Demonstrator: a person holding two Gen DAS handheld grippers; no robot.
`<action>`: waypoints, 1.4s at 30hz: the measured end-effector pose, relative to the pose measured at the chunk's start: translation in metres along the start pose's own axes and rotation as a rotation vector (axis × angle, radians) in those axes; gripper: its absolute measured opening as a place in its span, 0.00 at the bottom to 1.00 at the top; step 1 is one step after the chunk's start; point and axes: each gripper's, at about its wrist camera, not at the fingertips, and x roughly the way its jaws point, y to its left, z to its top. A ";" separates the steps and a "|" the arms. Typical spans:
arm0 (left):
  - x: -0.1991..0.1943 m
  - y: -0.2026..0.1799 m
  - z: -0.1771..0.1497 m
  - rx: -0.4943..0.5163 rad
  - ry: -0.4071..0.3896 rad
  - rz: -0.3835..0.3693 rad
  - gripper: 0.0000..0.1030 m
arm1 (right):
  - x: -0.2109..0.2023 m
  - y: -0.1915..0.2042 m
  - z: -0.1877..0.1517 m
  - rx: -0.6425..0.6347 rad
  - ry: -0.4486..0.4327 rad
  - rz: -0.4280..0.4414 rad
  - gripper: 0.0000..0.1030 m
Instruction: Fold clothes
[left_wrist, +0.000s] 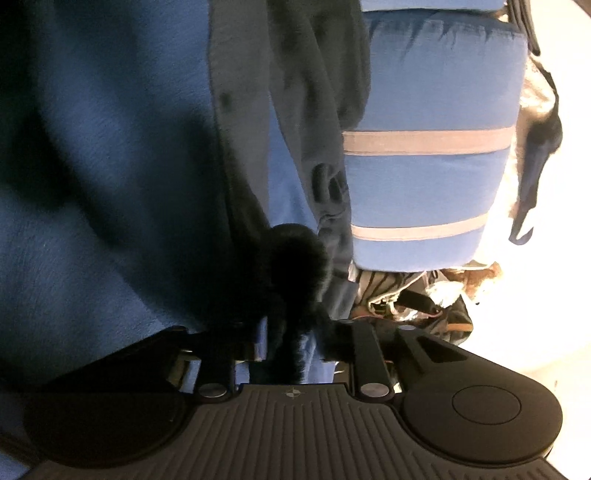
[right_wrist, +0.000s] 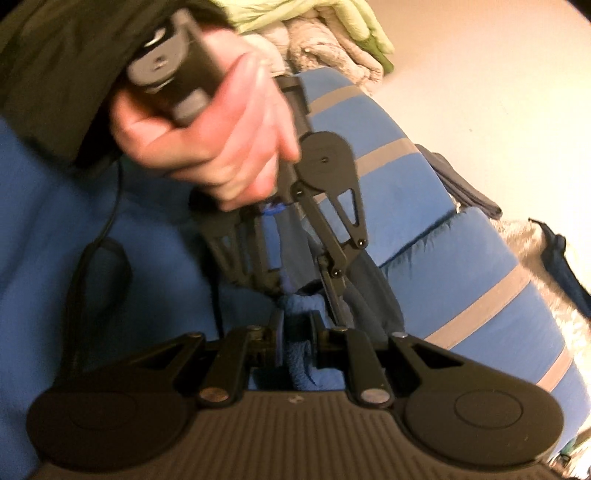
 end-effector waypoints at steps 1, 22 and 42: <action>0.000 -0.003 0.000 0.014 -0.005 -0.001 0.19 | -0.002 0.002 0.000 -0.007 -0.003 -0.002 0.13; -0.017 -0.099 -0.018 0.227 -0.070 -0.163 0.17 | -0.021 -0.068 -0.090 0.226 0.227 -0.277 1.00; -0.089 -0.238 -0.028 0.393 -0.253 -0.378 0.17 | -0.017 -0.125 -0.162 0.674 0.337 -0.176 1.00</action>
